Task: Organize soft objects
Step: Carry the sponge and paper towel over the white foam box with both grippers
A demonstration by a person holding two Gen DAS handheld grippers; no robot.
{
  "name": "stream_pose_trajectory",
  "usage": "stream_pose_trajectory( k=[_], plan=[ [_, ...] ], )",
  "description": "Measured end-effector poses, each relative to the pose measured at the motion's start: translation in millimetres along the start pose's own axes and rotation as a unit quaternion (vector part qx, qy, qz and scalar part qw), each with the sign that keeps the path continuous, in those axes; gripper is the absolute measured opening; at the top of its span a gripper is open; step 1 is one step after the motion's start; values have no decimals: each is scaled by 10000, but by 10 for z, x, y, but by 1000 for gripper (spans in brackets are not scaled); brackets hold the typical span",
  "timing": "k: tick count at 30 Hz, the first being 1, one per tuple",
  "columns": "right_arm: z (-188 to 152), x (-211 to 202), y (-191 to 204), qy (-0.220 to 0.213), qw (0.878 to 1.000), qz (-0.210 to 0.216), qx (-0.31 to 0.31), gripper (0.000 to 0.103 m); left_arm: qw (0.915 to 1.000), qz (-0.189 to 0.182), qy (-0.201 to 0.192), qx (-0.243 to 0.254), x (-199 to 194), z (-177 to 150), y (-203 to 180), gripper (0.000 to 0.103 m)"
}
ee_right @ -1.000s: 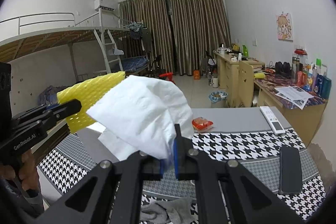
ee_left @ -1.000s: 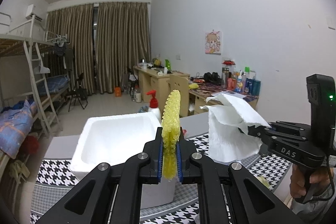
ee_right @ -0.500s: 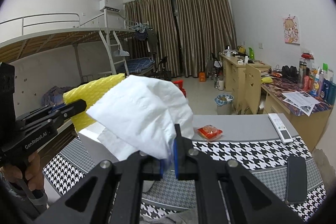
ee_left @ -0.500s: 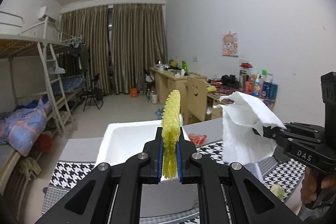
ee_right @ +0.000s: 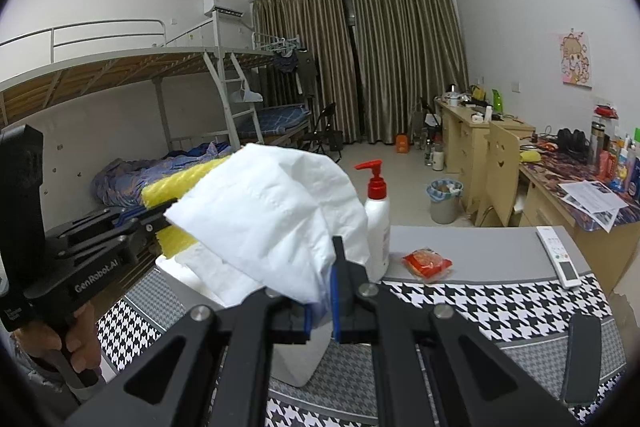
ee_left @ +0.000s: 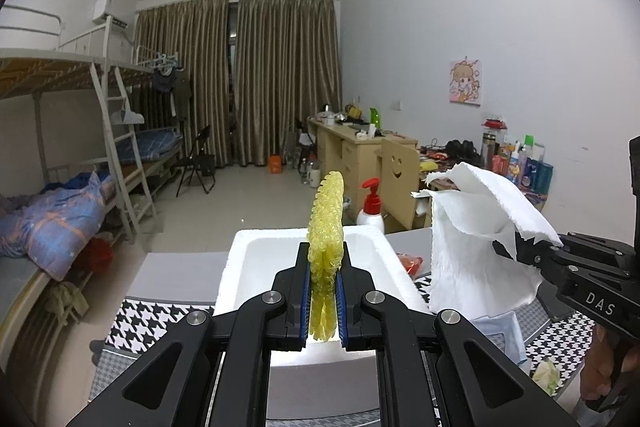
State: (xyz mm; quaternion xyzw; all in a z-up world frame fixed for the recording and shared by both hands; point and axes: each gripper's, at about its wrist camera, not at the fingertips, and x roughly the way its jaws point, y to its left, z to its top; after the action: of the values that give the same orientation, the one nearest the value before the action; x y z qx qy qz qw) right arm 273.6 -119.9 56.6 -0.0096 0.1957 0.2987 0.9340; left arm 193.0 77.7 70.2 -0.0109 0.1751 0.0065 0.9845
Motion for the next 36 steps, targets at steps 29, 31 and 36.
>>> stream_pose_trajectory(
  k=[29, 31, 36],
  plan=[
    [102, 384, 142, 340, 9993, 13, -130, 10, 9978, 166, 625, -132, 498, -59, 272, 31],
    [104, 389, 144, 343, 9993, 4, -122, 10, 9979, 165, 588, -201, 477, -62, 298, 56],
    [107, 423, 170, 377, 9992, -3, -133, 10, 9980, 282, 478, -292, 418, -66, 391, 64]
  ],
)
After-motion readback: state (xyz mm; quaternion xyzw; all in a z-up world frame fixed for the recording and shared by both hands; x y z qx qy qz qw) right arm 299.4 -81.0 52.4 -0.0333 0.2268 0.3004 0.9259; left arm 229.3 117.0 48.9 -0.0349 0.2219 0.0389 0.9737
